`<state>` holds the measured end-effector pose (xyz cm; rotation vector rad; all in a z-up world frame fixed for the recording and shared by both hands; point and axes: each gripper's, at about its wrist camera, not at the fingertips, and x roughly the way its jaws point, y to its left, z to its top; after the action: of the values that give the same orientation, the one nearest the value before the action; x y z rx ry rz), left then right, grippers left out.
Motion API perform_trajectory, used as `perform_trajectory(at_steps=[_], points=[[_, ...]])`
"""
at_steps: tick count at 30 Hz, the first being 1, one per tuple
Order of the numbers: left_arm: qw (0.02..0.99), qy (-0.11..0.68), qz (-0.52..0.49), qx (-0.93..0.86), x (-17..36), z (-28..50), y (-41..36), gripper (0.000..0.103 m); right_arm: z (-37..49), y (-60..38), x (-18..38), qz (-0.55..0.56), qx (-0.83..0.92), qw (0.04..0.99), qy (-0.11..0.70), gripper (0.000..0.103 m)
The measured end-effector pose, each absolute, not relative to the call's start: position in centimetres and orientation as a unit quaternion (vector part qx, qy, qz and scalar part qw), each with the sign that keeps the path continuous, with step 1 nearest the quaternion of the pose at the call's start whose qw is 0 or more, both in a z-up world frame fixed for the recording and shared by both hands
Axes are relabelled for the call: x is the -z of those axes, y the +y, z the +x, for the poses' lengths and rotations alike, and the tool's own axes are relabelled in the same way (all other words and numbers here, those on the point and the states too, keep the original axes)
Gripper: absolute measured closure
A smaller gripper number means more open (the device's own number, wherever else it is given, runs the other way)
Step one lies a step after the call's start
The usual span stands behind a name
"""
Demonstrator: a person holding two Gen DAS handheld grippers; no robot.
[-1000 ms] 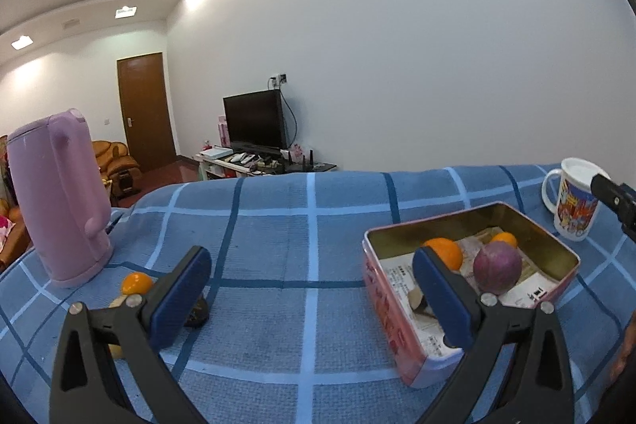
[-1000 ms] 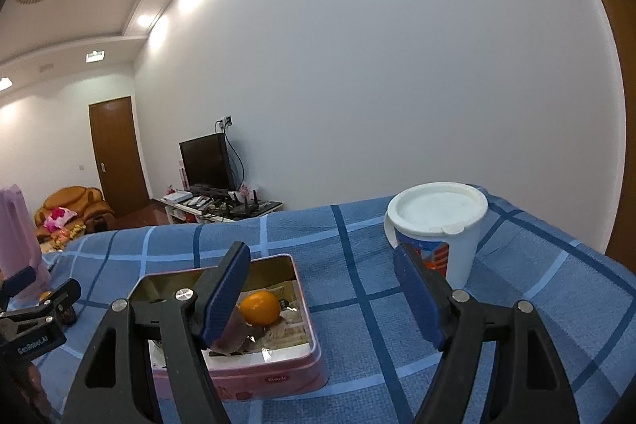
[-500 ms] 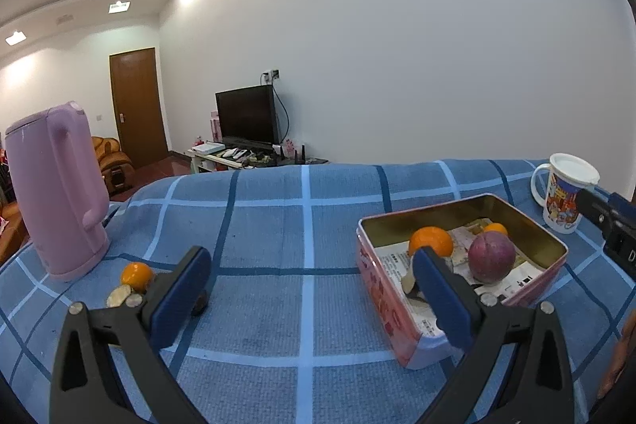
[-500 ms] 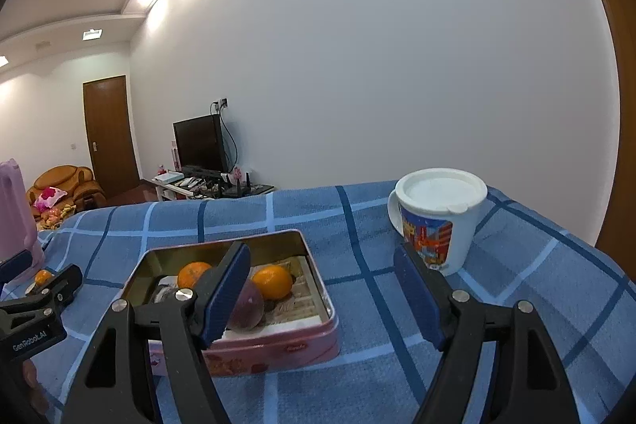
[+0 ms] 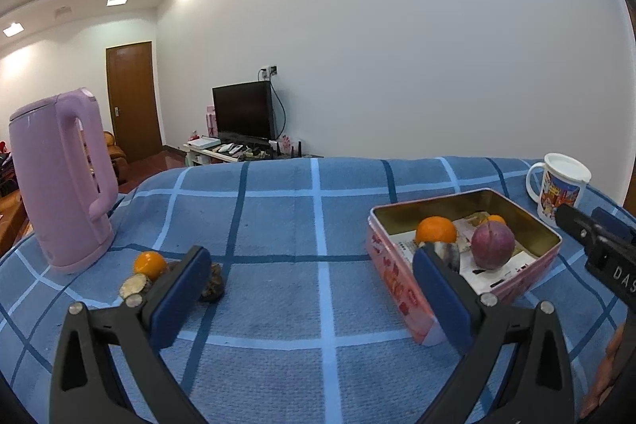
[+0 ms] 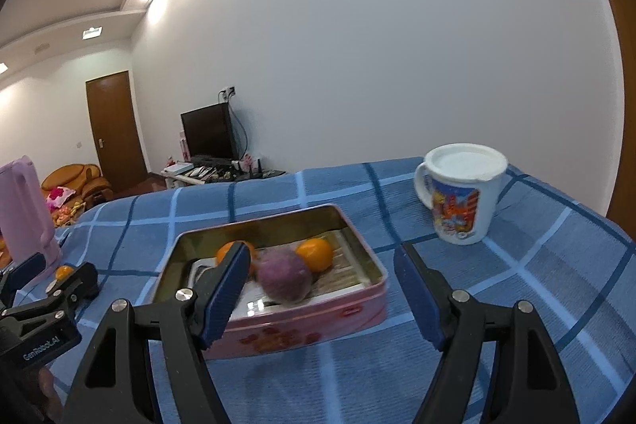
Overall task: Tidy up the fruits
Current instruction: 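Move both open tools back to the produce pile beside the pink kettle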
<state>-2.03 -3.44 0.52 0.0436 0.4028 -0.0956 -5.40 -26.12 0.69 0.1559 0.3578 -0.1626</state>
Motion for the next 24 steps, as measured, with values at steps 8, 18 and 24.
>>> perform_trajectory(at_steps=[8,18,24], points=[[0.977,0.207,0.018,0.038,-0.4,-1.9,-1.1,0.000,-4.1,-22.8,-0.5,0.071,0.048,0.976,0.201,0.027],[0.975,0.219,0.019,0.022,-0.1,-1.3,2.4,0.000,-2.8,-17.9,-0.3,0.055,0.006,0.973,0.222,0.027],[0.974,0.224,0.028,0.010,0.0,-0.9,4.8,0.000,-1.6,-15.3,-0.1,0.059,-0.015,0.970,0.234,0.027]])
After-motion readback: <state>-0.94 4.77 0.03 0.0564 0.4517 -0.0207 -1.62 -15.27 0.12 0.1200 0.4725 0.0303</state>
